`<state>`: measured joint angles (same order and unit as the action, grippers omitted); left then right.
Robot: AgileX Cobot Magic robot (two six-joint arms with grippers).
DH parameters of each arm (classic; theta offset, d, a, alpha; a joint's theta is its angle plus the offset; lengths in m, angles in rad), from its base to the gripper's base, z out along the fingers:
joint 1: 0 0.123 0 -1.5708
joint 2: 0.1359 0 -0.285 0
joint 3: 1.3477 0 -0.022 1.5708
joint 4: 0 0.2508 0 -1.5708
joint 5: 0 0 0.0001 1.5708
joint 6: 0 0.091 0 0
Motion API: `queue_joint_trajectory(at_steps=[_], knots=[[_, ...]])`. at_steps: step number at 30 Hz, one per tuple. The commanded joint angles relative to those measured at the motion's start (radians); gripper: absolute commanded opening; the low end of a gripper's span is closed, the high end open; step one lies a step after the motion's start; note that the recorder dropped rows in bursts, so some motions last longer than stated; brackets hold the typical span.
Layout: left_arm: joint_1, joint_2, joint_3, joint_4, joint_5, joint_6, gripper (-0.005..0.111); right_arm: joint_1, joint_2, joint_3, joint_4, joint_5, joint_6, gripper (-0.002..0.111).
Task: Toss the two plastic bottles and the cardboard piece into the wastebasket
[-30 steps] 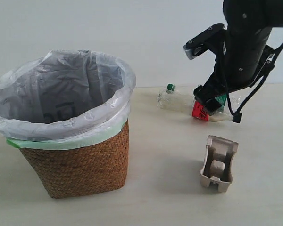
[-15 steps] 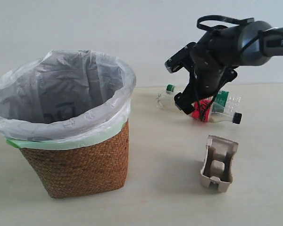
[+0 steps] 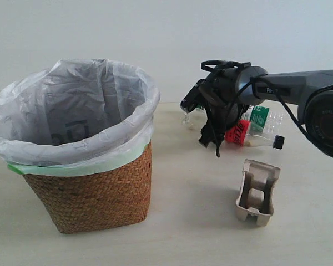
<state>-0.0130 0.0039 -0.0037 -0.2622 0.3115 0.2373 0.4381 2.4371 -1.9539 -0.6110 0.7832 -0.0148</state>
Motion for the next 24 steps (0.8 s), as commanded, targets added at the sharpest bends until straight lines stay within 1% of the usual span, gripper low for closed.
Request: queue_joint_trajectory(at_steps=[1, 3, 4, 10, 18, 24], knots=[[-0.009, -0.004, 0.004, -0.003, -0.005, 0.003, 0.004, -0.010, 0.016, -0.001, -0.005, 0.015, 0.004, 0.032], [-0.009, -0.004, 0.004, -0.003, -0.005, 0.003, 0.004, -0.010, 0.016, -0.001, -0.005, 0.043, -0.024, 0.009], [-0.009, -0.004, 0.004, -0.003, -0.005, 0.003, 0.004, -0.010, 0.016, -0.001, -0.005, 0.055, -0.034, 0.000], [-0.009, -0.004, 0.004, -0.003, -0.005, 0.003, 0.004, -0.010, -0.051, -0.001, 0.026, 0.123, -0.018, 0.001], [-0.009, -0.004, 0.004, -0.003, -0.005, 0.003, 0.004, -0.010, -0.289, -0.001, 0.177, 0.191, -0.007, 0.000], [-0.009, -0.004, 0.004, -0.003, -0.005, 0.003, 0.004, -0.010, -0.479, -0.001, 0.216, 0.285, 0.140, 0.000]])
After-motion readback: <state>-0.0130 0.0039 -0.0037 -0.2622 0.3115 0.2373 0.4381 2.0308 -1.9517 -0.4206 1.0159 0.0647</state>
